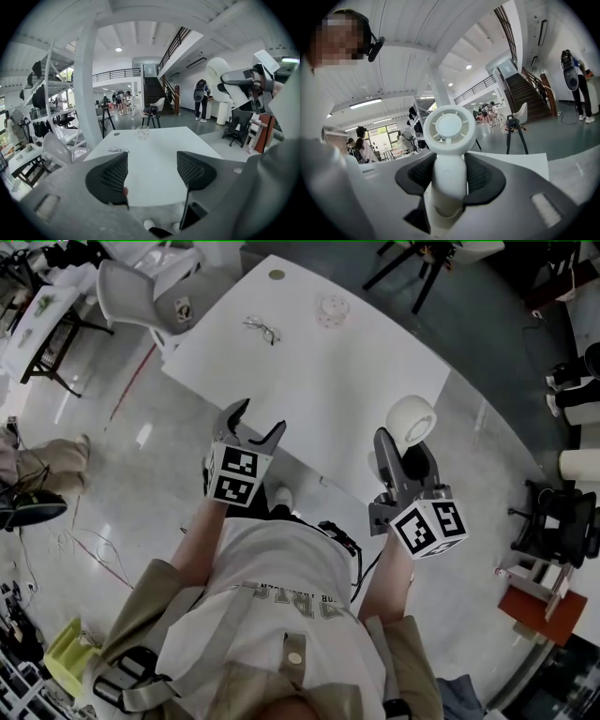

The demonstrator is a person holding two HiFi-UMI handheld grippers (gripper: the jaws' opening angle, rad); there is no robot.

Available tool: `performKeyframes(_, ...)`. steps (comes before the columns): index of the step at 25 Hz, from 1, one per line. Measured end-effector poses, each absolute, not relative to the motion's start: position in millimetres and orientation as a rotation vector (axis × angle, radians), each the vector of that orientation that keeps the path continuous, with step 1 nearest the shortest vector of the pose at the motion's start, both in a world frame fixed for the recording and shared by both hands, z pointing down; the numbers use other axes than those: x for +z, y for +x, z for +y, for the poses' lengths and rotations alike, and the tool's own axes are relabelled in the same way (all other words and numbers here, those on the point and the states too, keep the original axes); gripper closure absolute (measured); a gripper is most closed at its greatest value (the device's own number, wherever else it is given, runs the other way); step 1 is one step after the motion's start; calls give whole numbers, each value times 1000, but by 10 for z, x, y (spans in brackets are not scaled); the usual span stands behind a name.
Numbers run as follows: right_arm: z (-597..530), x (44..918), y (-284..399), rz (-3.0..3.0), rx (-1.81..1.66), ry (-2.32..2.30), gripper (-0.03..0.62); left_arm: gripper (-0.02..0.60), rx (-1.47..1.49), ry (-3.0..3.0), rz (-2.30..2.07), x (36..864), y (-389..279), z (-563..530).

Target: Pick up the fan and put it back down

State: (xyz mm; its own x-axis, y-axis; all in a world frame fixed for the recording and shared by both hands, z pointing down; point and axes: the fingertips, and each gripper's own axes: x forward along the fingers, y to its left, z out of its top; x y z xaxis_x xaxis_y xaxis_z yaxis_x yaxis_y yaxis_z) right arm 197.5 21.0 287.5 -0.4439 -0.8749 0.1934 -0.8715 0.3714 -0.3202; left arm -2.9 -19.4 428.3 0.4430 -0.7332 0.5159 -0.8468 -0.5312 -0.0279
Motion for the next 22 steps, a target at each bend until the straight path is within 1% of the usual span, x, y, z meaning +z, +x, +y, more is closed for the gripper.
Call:
performKeyframes(10,280,2721,1890,2619,-448,-1582,410,242,705,2424,-1427,4277,-94,-49)
performKeyframes(22,94,2836,1779,2658,-504,-1526,410,242,707,2372,-1454,4267,-178,-94)
